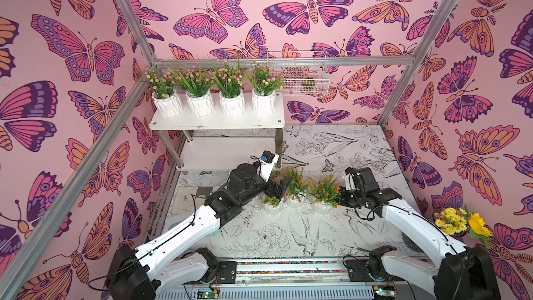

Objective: Place the baby's breath potted plants on the rack by color
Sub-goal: Pick up the baby's breath potted plant from the center of the board.

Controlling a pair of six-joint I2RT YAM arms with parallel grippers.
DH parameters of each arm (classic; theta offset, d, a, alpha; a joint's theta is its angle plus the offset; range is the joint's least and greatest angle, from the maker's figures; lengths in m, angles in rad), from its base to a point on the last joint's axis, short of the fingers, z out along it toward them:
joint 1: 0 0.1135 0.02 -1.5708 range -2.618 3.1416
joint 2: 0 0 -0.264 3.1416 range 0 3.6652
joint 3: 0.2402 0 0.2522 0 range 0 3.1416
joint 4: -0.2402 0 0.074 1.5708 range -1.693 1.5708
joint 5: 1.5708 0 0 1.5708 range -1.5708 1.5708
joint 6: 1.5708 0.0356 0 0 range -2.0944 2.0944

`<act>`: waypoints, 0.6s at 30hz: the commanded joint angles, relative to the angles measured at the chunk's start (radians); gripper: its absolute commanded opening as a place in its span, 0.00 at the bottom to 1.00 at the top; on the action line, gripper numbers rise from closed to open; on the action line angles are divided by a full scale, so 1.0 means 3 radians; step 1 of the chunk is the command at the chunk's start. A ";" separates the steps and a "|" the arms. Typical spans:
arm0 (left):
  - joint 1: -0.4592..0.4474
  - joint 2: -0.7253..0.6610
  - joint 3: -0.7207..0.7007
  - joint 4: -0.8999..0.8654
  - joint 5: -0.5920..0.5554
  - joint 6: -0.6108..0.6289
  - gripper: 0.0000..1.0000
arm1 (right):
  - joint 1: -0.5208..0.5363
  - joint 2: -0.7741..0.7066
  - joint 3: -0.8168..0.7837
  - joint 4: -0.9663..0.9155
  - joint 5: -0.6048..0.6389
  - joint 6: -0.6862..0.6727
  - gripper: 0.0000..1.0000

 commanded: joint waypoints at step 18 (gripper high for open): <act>-0.0019 0.0007 -0.0011 0.0051 0.0064 -0.0002 1.00 | 0.0260 0.0321 0.0290 -0.0124 0.0474 -0.0045 0.21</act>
